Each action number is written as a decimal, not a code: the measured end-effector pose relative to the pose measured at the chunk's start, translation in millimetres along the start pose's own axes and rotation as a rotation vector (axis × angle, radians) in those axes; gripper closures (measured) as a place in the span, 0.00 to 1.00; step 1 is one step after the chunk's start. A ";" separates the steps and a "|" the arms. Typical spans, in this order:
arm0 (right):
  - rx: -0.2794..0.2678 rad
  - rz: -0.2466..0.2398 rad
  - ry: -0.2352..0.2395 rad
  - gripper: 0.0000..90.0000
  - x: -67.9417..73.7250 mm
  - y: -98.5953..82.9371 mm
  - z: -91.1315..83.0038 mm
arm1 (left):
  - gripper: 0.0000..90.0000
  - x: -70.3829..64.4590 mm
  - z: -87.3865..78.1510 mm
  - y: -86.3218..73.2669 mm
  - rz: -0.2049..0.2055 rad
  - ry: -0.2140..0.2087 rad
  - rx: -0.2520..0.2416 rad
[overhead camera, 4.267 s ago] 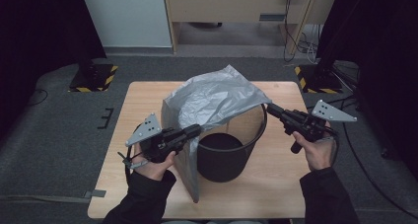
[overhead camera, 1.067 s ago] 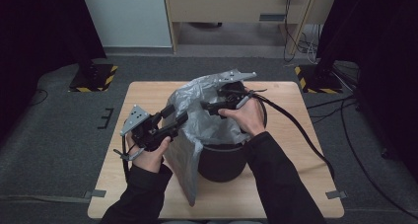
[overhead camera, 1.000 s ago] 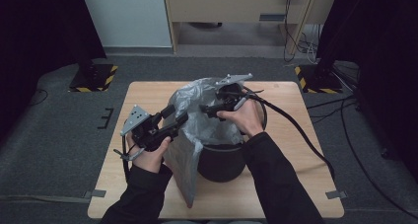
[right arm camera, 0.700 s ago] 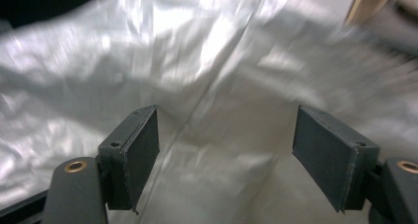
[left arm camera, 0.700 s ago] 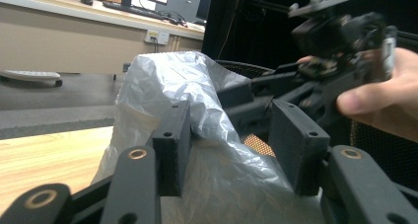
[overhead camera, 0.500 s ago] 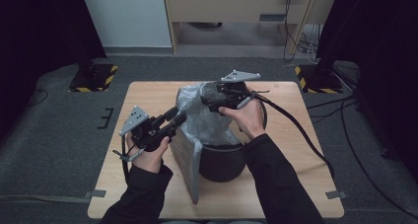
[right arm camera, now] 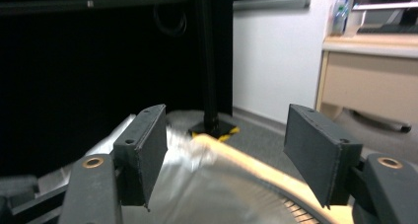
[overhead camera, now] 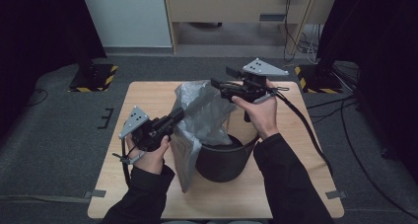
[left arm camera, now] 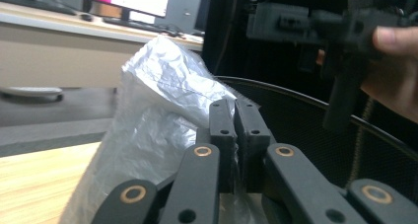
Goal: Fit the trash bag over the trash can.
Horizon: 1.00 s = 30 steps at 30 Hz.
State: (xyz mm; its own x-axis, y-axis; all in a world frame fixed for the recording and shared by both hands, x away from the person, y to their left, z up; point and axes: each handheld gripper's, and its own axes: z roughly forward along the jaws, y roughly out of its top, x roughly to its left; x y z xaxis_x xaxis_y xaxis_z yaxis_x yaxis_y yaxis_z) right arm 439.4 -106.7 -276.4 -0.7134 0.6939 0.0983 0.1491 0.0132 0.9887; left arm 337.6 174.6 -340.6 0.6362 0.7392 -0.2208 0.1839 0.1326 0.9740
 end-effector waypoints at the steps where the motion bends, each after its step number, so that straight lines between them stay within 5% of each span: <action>1: -0.010 0.002 -0.002 0.37 -1.9 3.1 -3.9 | 0.97 -1.2 1.3 0.1 -0.002 -0.012 -0.001; 8: -0.058 -0.003 -0.027 0.38 -19.0 17.2 -31.8 | 0.97 -8.9 6.6 8.6 0.021 -0.041 -0.006; 17: -0.089 0.021 -0.082 0.38 -49.3 6.5 -62.5 | 0.98 -15.2 22.1 15.8 0.041 -0.064 0.032; 30: -0.038 0.029 -0.064 0.38 -60.5 -22.4 -64.5 | 0.90 -23.1 37.4 19.2 0.050 -0.075 0.105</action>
State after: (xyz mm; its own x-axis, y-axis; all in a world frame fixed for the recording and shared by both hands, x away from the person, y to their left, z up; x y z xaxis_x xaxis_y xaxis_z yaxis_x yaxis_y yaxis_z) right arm 435.1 -195.5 -297.3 -0.6637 0.7382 0.1208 0.1419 -0.0343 0.9893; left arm 354.4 135.5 -318.7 0.6999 0.6913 -0.1796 0.2255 0.0246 0.9739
